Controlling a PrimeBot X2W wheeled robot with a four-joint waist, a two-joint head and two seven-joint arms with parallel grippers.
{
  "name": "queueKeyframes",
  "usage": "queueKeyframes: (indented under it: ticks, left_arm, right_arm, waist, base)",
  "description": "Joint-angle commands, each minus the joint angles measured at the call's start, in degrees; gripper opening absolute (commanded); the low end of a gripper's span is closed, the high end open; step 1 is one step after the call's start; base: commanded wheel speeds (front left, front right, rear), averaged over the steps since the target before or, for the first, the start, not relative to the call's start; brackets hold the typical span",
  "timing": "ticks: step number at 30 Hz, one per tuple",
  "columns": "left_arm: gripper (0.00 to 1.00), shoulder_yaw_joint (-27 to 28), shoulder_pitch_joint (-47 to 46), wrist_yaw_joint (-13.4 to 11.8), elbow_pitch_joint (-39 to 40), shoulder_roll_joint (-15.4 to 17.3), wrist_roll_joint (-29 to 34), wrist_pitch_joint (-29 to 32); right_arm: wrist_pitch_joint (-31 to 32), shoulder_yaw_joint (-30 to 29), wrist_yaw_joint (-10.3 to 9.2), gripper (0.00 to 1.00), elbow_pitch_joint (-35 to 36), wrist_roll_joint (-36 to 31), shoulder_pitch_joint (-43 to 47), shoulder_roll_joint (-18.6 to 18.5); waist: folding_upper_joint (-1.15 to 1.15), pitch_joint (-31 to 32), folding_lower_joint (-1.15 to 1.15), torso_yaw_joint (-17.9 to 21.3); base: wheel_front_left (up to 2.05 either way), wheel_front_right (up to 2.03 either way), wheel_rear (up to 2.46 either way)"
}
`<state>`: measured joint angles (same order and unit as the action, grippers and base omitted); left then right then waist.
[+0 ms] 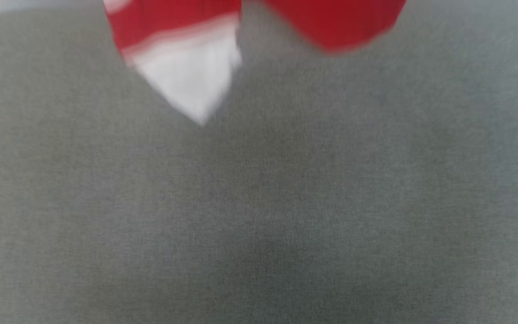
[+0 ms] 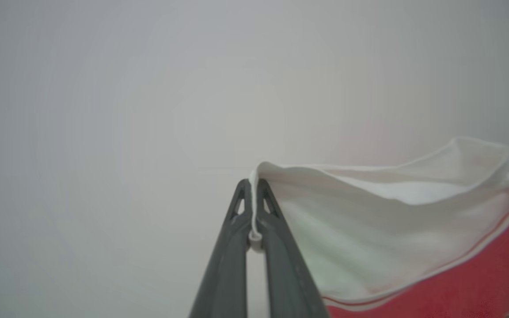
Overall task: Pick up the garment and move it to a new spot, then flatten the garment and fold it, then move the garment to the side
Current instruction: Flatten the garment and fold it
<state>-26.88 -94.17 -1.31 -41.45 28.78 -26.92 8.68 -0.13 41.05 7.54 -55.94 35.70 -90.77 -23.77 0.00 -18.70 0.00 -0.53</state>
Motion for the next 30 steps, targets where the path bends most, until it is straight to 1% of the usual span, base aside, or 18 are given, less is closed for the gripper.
queueKeyframes:
  ticks: [1, 3, 5, 6, 9, 11, 13, 15, 16, 17, 19, 21, 23, 28, 30]
  left_arm:
    - [0.00, 0.26, -3.04, -0.69, -1.14, -0.11, 1.66, -3.57]
    - [0.00, 0.20, -6.58, -1.07, -3.25, -0.85, 2.88, -8.93]
    - [0.00, 0.54, -8.58, -1.18, -5.32, -1.76, 3.41, -14.00]
    - [0.00, 0.62, -9.56, -0.65, -6.29, -2.29, 3.36, -15.93]
    - [0.00, -0.32, -9.54, 1.97, -10.11, -3.51, 3.05, -18.62]
    - [0.00, -1.11, -7.57, 3.89, -12.86, -4.55, 2.39, -19.41]
    - [0.00, -2.18, -5.03, 5.80, -15.12, -5.26, 1.97, -19.58]
    - [0.00, -3.43, -2.41, 7.27, -17.05, -5.76, 1.32, -18.38]
    - [0.00, -3.71, -1.08, 7.77, -17.95, -6.33, 0.00, -17.10]
    - [0.00, -3.71, -1.08, 7.77, -17.95, -6.33, 0.00, -17.10]
    - [0.00, -4.94, 2.28, 8.41, -19.32, -6.66, -0.89, -14.99]
    - [0.00, -6.29, 6.71, 8.71, -19.70, -7.02, -2.74, -12.95]
    - [0.00, -8.63, 10.85, 8.72, -17.90, -7.65, -5.22, -9.91]
    - [0.00, -13.52, 21.96, 8.74, -10.90, -4.82, -13.34, -0.28]
    - [0.00, -14.82, 26.35, 8.75, -7.68, -3.25, -15.63, 3.09]
  right_arm:
    - [-3.91, -1.43, -0.09, 0.00, -2.21, -2.00, -2.02, 0.17]
    - [-9.90, -2.61, -0.09, 0.00, -5.27, -5.63, -4.21, 1.46]
    - [-12.68, -4.03, -0.09, 0.00, -8.54, -8.40, -5.56, 2.32]
    - [-13.46, -4.64, -0.09, 0.00, -9.87, -9.54, -6.05, 2.81]
    - [-14.36, -5.06, -0.09, 0.00, -12.70, -11.91, -5.13, 4.35]
    - [-14.19, -4.37, -0.08, 0.00, -14.37, -12.79, -3.05, 5.15]
    - [-13.21, -3.77, -0.08, 0.00, -15.13, -12.29, -1.02, 5.72]
    - [-11.51, -2.40, -0.08, 0.00, -15.64, -12.11, 1.80, 6.03]
    - [-10.12, -1.83, -0.08, 0.00, -15.68, -11.03, 3.66, 6.57]
    - [-10.12, -1.83, -0.08, 0.00, -15.68, -11.03, 3.66, 6.57]
    - [-7.87, -0.32, -0.08, 0.00, -14.76, -9.82, 6.81, 6.58]
    - [-5.72, 0.80, -0.08, 0.00, -13.09, -7.05, 10.30, 6.29]
    - [-3.74, 2.68, -0.08, 0.00, -10.81, -4.95, 13.81, 5.48]
    - [1.22, 7.08, -0.08, 0.00, -2.65, 2.08, 22.28, 1.90]
    - [3.21, 8.68, -0.08, 0.00, 1.05, 5.06, 25.41, -0.28]
  waist:
    - [0.00, -3.24, 0.00, -0.14]
    - [0.00, -4.20, 0.00, -0.31]
    - [0.00, -4.57, 0.00, -0.62]
    - [0.00, -4.67, 0.00, -0.80]
    - [0.00, -4.45, 0.00, -1.54]
    - [0.00, -4.03, 0.00, -2.07]
    - [0.00, -3.54, 0.00, -2.38]
    - [0.00, -2.87, 0.00, -2.86]
    - [0.00, -2.49, 0.00, -3.03]
    - [0.00, -2.49, 0.00, -3.03]
    - [0.00, -1.71, 0.00, -3.32]
    - [0.00, -0.81, 0.00, -3.45]
    - [0.00, 0.16, 0.00, -3.63]
    - [0.00, 2.93, 0.00, -4.05]
    - [0.00, 3.88, 0.00, -4.11]
  base:
    - [0.00, 0.00, 0.00]
    - [0.00, 0.00, 0.00]
    - [0.00, 0.00, 0.00]
    - [0.00, 0.00, 0.00]
    - [0.00, 0.00, 0.00]
    - [0.00, 0.00, 0.00]
    - [0.00, 0.00, 0.00]
    - [0.00, 0.00, 0.00]
    - [0.00, 0.00, 0.00]
    - [0.00, 0.00, 0.00]
    - [0.00, 0.00, 0.00]
    - [0.00, 0.00, 0.00]
    - [0.00, 0.00, 0.00]
    - [0.00, 0.00, 0.00]
    - [0.00, 0.00, 0.00]
